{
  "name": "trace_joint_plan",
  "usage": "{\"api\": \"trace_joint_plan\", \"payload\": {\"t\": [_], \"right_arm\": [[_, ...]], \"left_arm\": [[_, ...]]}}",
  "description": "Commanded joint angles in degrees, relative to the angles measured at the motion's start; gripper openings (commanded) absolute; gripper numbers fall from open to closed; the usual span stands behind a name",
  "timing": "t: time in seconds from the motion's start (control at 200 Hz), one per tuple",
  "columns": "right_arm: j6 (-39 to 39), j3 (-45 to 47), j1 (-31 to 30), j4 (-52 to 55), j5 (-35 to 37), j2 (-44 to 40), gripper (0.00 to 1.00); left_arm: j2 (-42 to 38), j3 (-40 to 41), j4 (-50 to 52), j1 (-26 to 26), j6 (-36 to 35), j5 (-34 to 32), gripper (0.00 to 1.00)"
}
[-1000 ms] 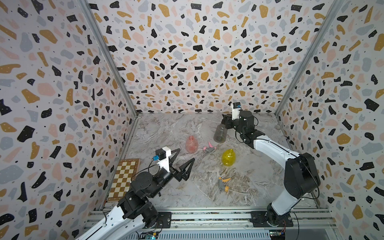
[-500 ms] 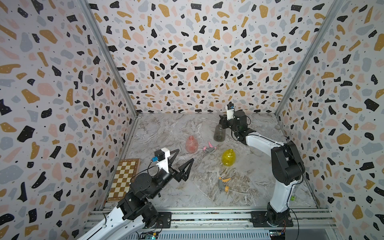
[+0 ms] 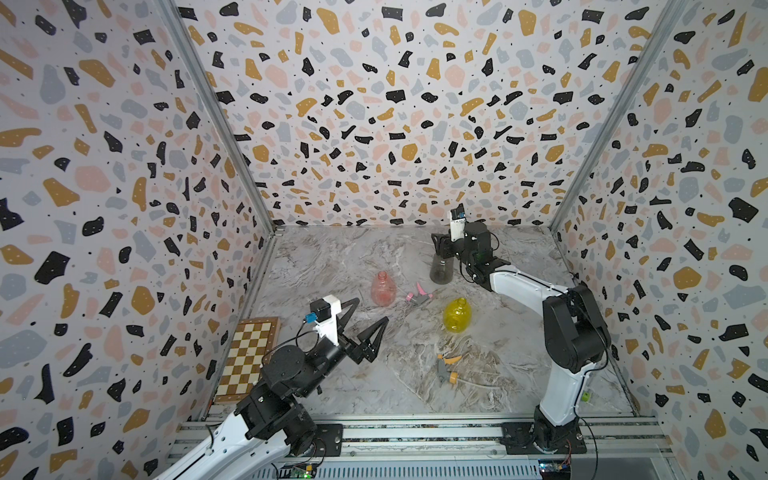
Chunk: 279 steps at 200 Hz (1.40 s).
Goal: Attach spray nozzles to spray bottles
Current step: Place the spray bottle at the center of the board, then pick up the spray bottle from the center of the board.
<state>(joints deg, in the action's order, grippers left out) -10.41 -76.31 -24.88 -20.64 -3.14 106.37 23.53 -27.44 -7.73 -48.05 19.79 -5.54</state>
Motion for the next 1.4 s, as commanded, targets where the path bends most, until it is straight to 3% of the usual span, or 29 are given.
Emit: {"api": "trace_joint_plan", "payload": {"t": [0.0,0.21,0.586,0.706,1.046,1.392], "right_arm": [[-1.78,-0.1,-0.32,1.05,1.1,-7.34,0.66],[-5.82,2.05,-1.1,10.76,1.8,-16.38,0.67],[-11.03,25.34,-6.74,25.6,-2.58,-35.54,0.7],[-11.12,29.05,-7.2,26.11,-4.06,-35.76,0.69],[-9.14,30.26,-7.11,25.11,0.65,-32.76,0.55],[-7.81,31.3,-9.75,27.64,1.03,-38.91,0.61]], "left_arm": [[-0.24,0.2,-2.12,0.1,0.55,-0.27,0.99],[0.01,0.35,-2.28,0.15,3.12,-1.49,0.99],[0.73,1.07,-1.68,0.15,5.21,-0.53,0.99],[0.9,1.33,-1.5,0.17,5.34,-0.69,0.99],[2.09,1.69,-1.9,0.1,5.99,-0.76,0.99],[4.16,1.79,-3.37,0.15,6.13,-0.45,0.99]]}}
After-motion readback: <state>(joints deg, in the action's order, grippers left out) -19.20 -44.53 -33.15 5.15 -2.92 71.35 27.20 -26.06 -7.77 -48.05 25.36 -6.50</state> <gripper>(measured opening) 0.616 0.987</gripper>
